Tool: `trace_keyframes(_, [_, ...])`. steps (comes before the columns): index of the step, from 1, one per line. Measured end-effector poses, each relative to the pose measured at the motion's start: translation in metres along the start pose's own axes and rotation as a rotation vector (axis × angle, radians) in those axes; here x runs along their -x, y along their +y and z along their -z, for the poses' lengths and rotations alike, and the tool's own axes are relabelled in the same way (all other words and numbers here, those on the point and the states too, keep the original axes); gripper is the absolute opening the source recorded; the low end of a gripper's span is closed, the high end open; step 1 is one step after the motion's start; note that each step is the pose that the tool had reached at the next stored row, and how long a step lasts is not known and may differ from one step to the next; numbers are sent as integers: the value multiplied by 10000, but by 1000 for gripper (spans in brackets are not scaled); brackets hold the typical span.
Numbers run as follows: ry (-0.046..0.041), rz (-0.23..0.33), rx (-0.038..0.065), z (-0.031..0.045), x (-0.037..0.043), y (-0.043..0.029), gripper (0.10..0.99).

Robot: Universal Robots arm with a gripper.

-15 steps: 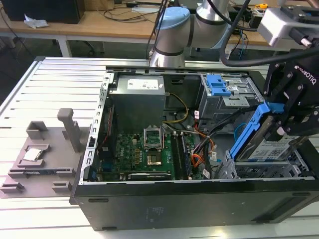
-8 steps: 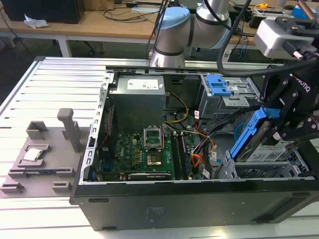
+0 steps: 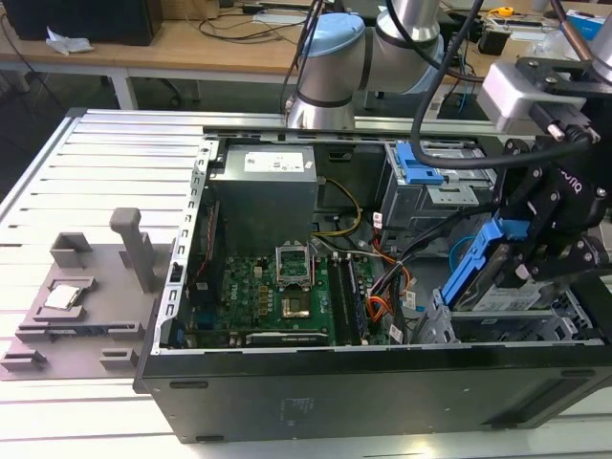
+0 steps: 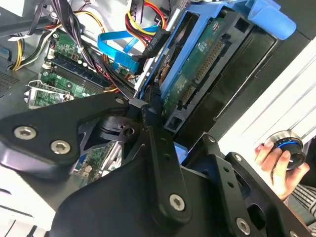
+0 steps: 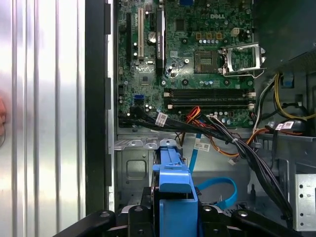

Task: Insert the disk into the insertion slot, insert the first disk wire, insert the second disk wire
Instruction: 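Insert the disk into the insertion slot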

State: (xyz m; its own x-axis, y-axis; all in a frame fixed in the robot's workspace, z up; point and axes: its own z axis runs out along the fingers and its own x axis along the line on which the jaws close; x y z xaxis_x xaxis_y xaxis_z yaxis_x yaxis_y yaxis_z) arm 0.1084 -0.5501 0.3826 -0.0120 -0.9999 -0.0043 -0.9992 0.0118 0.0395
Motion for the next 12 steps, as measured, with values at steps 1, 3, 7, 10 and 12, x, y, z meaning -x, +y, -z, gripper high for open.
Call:
trace_keyframes(1, [2,0,0,-1,0,0,361])
trace_keyframes(3, [6,0,-2,-6,-1,0,373])
trace_keyframes(7, [0,0,0,-14,0,0,435])
trace_keyframes(10, [-1,0,0,-20,0,-1,353])
trace_keyframes(12, [-1,-1,0,-23,0,-1,231])
